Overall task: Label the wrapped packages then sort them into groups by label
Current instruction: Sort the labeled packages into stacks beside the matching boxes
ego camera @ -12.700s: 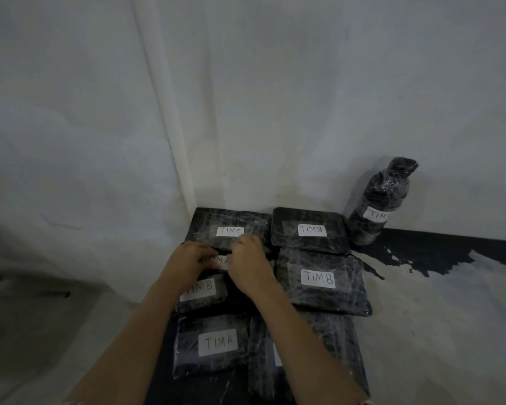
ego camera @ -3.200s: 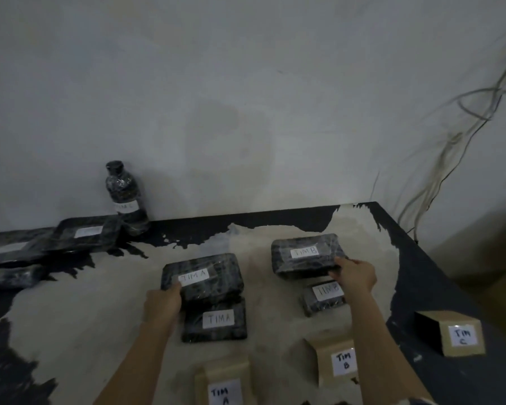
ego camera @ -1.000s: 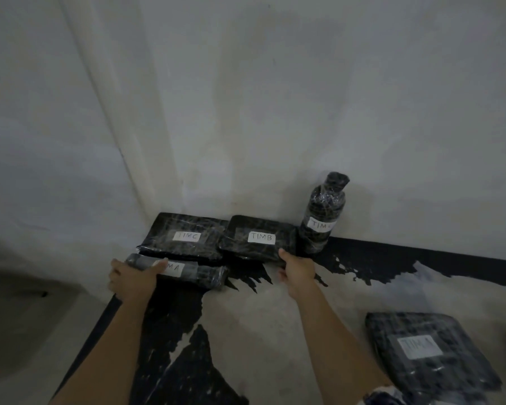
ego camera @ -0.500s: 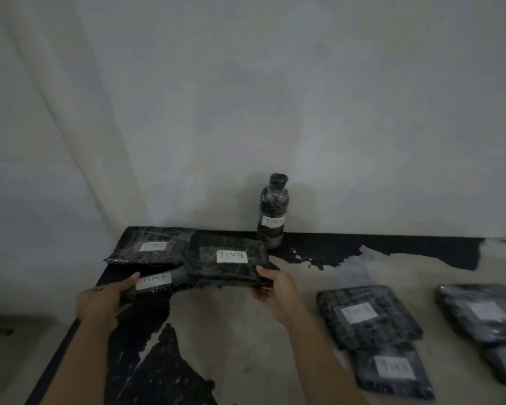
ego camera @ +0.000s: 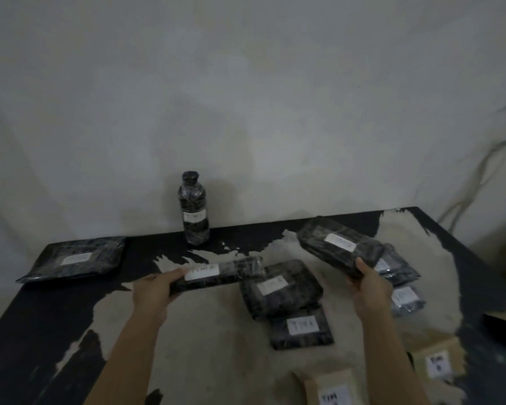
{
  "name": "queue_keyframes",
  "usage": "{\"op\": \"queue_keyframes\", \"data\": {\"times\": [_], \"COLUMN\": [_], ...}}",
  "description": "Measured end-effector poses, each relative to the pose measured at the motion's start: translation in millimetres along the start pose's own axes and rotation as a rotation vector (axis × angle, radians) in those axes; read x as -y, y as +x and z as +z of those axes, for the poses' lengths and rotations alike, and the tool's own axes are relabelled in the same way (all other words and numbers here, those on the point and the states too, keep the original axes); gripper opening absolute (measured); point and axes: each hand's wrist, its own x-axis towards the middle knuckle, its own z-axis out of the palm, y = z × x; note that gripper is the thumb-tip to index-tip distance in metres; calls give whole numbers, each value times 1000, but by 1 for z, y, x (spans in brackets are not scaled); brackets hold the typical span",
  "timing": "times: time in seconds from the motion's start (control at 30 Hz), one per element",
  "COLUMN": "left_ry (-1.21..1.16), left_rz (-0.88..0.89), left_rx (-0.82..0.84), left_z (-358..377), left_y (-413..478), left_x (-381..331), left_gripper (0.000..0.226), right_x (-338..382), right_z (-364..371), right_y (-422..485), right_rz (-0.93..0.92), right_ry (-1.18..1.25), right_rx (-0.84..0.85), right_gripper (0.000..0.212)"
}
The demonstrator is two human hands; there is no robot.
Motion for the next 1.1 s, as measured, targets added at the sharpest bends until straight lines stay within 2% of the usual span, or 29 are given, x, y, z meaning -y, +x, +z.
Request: {"op": "queue_keyframes", "data": {"times": [0.1, 0.23, 0.37, 0.47, 0.57, 0.67, 0.73, 0.8, 0.93, 1.0, 1.1], "left_ry": [5, -10, 67, 132, 144, 145, 163, 211, 332, 437, 525], "left_rz": [4, 12, 16, -2, -5, 8, -4, -41, -7, 14, 20], "left_rx": [34, 98, 125, 103, 41, -9, -17, -38, -59, -53, -97], "left_z": [34, 64, 84, 87, 86, 86, 86, 87, 86, 83, 79], "left_y": [-20, -38, -54, -65, -77, -89, -96, -101, -103, -102, -102], "left_x": [17, 37, 61, 84, 106, 124, 136, 145, 159, 162, 159], "left_gripper": [34, 33, 37, 52, 55, 50, 48, 49, 56, 63, 87], "right_x": [13, 21, 24, 24, 17, -1, -14, -23, -34, -36, -35], "right_z": [-26, -40, -40, -35, -31, -31, -34, -37, -47, -50, -47], "right_y": [29, 44, 41, 31, 13, -1, -5, -8, -16, -17, -20], "right_rz": [2, 25, -30, -53, -259, -591, -667, -583, -354, -338, -359], "right_ry": [-107, -329, -386, -564, -752, -923, -997, -1051, -1248, -1287, -1255], "right_rx": [-225, -357, -356, -323, -321, -187, 9, 168, 359, 348, 282], "right_gripper": [52, 59, 72, 80, 77, 48, 31, 22, 17, 24, 25]}}
